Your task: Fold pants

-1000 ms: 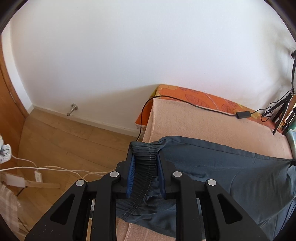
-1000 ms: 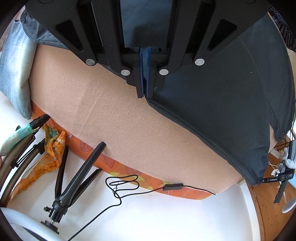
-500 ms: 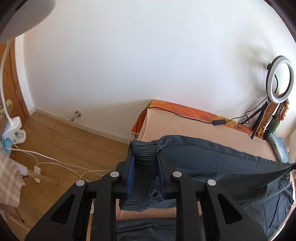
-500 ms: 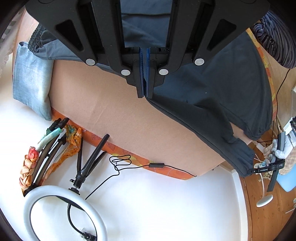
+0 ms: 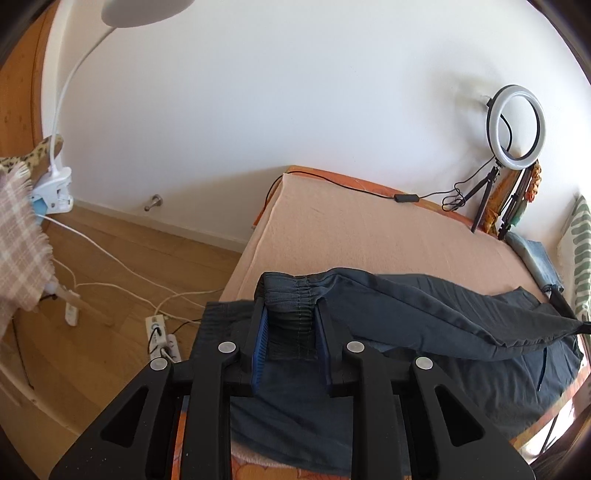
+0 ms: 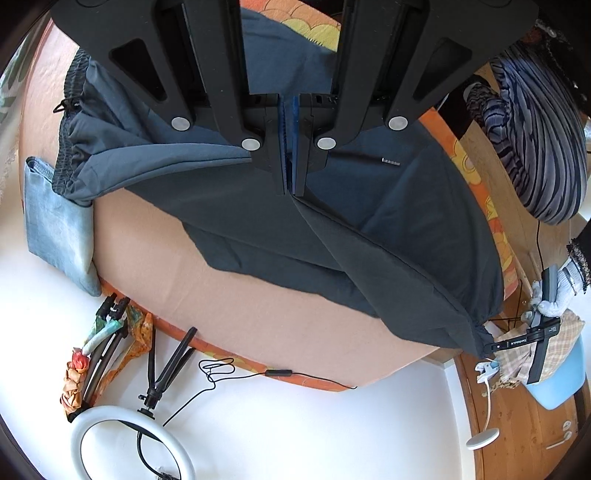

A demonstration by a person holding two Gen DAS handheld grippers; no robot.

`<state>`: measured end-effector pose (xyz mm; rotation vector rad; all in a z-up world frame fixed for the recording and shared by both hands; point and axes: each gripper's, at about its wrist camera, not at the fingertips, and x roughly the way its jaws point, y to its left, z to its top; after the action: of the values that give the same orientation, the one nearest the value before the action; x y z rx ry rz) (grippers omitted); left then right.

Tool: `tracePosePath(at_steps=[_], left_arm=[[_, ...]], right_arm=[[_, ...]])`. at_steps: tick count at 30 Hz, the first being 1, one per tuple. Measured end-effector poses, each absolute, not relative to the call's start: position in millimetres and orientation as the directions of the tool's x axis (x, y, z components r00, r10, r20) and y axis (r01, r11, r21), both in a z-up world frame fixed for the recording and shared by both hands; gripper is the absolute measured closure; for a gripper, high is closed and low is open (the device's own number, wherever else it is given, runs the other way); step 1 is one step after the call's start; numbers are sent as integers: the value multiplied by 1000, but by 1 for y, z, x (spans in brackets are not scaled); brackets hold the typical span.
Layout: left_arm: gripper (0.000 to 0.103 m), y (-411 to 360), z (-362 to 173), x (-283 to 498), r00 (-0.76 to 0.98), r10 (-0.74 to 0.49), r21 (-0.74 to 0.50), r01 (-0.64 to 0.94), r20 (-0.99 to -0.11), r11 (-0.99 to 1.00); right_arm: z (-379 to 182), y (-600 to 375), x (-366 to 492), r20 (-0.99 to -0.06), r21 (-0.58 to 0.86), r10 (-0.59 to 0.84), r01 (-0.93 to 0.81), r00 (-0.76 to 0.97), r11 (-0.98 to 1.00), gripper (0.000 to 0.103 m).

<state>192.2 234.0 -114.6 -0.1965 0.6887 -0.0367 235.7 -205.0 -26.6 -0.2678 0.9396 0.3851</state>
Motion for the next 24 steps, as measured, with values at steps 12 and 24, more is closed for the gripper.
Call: tracePosePath(at_steps=[12,24], left_arm=[[77,232,-155,129,702,-174,-314,-75,-691,946],[57,255,-159,107,722,-344,-623,-152,-600,767]], right_arm=[[-51,-205,202,-845,-61,175,-416,506,907,100],[-60,-203,196,-850,-56,172,-411,497,910,100]])
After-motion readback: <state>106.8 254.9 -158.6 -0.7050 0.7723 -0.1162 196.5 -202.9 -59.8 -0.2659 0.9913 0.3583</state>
